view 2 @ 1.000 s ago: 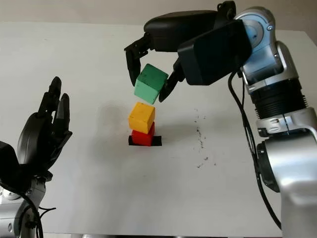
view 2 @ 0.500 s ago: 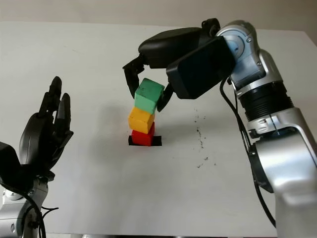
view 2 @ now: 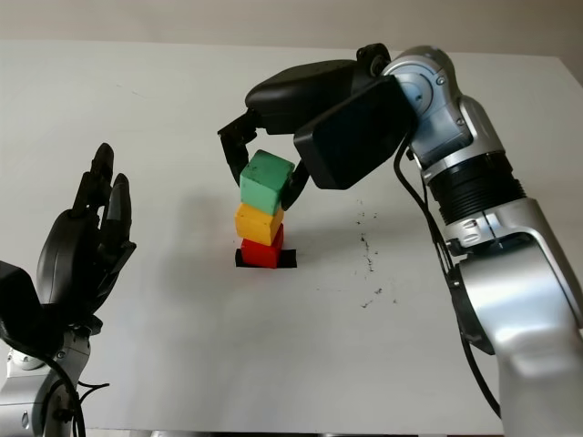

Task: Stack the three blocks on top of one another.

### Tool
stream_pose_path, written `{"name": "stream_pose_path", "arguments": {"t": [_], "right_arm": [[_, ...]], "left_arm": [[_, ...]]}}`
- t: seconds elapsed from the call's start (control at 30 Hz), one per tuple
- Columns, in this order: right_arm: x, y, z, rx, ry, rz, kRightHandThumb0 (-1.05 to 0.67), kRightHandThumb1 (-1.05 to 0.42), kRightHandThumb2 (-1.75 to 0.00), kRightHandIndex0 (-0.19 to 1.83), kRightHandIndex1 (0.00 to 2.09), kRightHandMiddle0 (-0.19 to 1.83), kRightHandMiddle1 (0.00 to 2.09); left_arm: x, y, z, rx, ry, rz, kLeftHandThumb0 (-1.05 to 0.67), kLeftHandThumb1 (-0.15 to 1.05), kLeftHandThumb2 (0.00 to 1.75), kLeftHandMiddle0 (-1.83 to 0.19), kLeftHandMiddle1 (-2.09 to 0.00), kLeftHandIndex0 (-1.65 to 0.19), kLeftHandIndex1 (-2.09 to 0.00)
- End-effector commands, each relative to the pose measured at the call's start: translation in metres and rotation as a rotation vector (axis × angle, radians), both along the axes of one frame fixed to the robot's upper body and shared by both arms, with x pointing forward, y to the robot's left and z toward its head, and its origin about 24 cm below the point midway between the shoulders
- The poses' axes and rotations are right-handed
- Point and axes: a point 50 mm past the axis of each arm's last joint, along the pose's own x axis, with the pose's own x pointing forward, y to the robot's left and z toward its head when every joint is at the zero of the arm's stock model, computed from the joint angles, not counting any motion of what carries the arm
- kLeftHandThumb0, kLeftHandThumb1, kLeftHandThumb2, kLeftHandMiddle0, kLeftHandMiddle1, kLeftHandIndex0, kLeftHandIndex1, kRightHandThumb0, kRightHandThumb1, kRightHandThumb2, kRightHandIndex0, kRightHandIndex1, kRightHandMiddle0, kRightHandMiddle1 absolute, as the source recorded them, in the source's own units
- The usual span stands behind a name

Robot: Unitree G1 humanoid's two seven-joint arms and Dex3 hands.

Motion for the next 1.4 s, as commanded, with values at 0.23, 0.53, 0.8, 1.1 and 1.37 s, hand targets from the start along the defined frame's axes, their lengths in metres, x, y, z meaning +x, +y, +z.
{"name": "stream_pose_path", "arguments": {"t": [0.23, 0.53, 0.8, 1.1, 1.37], "right_arm": [[-0.0019, 0.0036, 0.0094, 0.035, 0.007, 0.015, -0.43, -0.94, -0.05, 0.27, 0.04, 0.39, 1.48], [-0.0025, 0.0033, 0.0103, 0.012, 0.017, 0.013, -0.43, -0.94, -0.05, 0.25, 0.04, 0.38, 1.48], [-0.0014, 0.0024, 0.0066, -0.006, 0.040, 0.005, -0.44, -0.94, -0.05, 0.25, 0.04, 0.40, 1.49], [-0.0009, 0.0023, 0.0032, -0.004, 0.064, -0.002, -0.44, -0.92, -0.05, 0.25, 0.05, 0.42, 1.50], [-0.0011, 0.0031, 0.0028, -0.013, 0.059, -0.002, -0.45, -0.93, -0.05, 0.25, 0.05, 0.42, 1.50]], "left_arm": [[-0.0022, -0.0002, -0.0020, 0.007, -0.002, 0.000, -0.69, 1.05, 0.56, 0.15, -0.06, 0.12, -0.06], [-0.0015, -0.0010, -0.0025, 0.003, -0.006, -0.006, -0.68, 1.05, 0.57, 0.16, -0.05, 0.13, -0.05], [-0.0018, -0.0009, -0.0023, 0.006, -0.006, 0.004, -0.69, 1.05, 0.57, 0.15, -0.06, 0.12, -0.06], [-0.0020, -0.0014, -0.0025, -0.003, -0.006, 0.011, -0.69, 1.05, 0.56, 0.15, -0.06, 0.11, -0.06], [-0.0019, -0.0014, -0.0027, -0.006, -0.004, 0.009, -0.69, 1.05, 0.56, 0.15, -0.05, 0.12, -0.06]]}}
